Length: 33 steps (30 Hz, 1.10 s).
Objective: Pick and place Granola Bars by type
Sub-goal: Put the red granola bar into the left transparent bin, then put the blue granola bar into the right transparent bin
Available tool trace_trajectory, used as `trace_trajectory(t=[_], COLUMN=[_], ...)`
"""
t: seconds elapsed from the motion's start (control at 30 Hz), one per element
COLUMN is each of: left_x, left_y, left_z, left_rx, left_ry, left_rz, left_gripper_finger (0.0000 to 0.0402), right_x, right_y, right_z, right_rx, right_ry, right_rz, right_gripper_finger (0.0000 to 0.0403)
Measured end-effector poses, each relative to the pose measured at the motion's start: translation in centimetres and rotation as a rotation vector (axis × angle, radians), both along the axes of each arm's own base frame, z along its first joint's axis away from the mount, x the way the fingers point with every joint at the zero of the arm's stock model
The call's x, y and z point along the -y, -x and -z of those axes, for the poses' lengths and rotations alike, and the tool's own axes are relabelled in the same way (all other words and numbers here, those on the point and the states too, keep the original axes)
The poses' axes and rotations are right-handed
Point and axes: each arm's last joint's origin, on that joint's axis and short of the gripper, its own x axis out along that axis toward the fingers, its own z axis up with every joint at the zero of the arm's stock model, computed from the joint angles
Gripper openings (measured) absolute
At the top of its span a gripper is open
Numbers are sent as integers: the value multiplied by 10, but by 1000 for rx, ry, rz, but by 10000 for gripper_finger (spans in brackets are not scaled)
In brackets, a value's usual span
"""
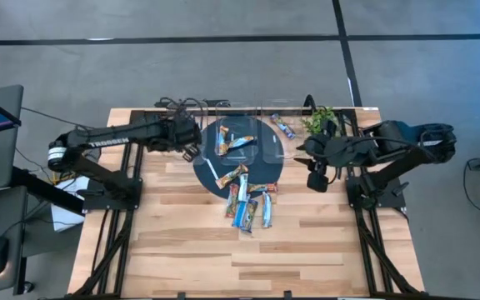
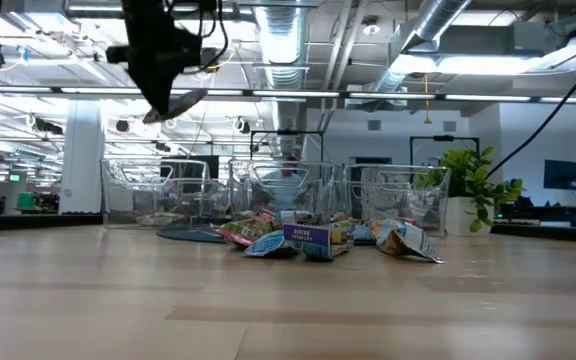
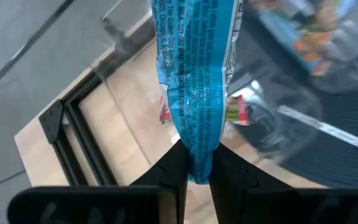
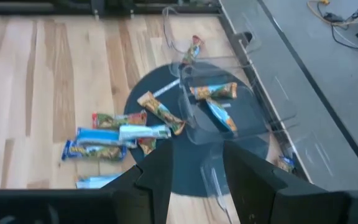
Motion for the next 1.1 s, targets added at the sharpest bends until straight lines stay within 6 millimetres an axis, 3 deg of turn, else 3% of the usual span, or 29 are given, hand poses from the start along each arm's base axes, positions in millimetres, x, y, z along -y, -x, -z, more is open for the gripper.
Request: trace_trajectory(t=[0.23, 0.57, 0.83, 1.1], left_x=[-34, -51, -41, -12], left_y=[13, 17, 12, 22], left_z=[23, 33, 22, -2], left_rx=[-52, -72, -85, -56], left_ry=[38, 65, 132, 65], left_rz=[-47, 45, 350, 585], left_gripper_finger=[63, 160, 192, 192], right_x=[-6, -12, -15, -13], right_y=[-23, -57, -100, -148], right_z=[9, 29, 73, 138], right_rx=[-4, -46, -238, -448], right_ry=[-4, -9, -66, -106], right_rz=[4, 21, -15, -54], right_gripper_finger=[134, 134, 134, 134])
